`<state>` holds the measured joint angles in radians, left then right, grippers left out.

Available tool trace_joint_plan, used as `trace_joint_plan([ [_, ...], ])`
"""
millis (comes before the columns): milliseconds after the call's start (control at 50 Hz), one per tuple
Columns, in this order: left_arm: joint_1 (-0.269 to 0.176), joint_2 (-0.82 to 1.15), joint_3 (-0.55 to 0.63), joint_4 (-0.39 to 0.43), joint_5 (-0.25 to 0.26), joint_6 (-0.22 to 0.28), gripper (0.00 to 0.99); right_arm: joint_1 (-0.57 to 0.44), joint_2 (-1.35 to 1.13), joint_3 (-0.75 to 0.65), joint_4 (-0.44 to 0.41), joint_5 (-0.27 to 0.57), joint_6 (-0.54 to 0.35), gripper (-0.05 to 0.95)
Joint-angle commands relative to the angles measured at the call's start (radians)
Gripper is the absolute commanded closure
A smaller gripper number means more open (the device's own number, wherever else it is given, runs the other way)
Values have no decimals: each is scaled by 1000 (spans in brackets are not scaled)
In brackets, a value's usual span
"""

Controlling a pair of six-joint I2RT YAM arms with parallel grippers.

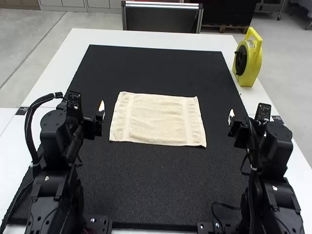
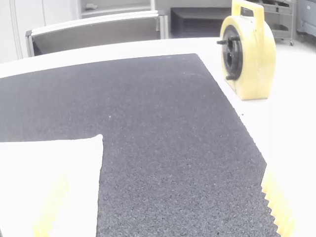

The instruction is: Fold the towel.

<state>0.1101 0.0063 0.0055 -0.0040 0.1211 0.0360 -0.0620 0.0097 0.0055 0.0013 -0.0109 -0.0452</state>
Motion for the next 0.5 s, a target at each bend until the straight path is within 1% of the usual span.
trace_joint_plan([
  [0, 0, -8, -6, 7, 6, -10, 36, 8, -8, -6, -6, -11, 7, -10],
  [220, 2, -8, -6, 7, 6, -10, 36, 11, -8, -7, -14, -11, 1, -10],
  [380, -3, -8, -6, 7, 8, -5, 36, 7, -8, -7, -18, -8, -48, -10],
  [480, -9, -8, -4, 12, 9, -18, 36, 7, -8, -7, -20, -6, -84, -10],
])
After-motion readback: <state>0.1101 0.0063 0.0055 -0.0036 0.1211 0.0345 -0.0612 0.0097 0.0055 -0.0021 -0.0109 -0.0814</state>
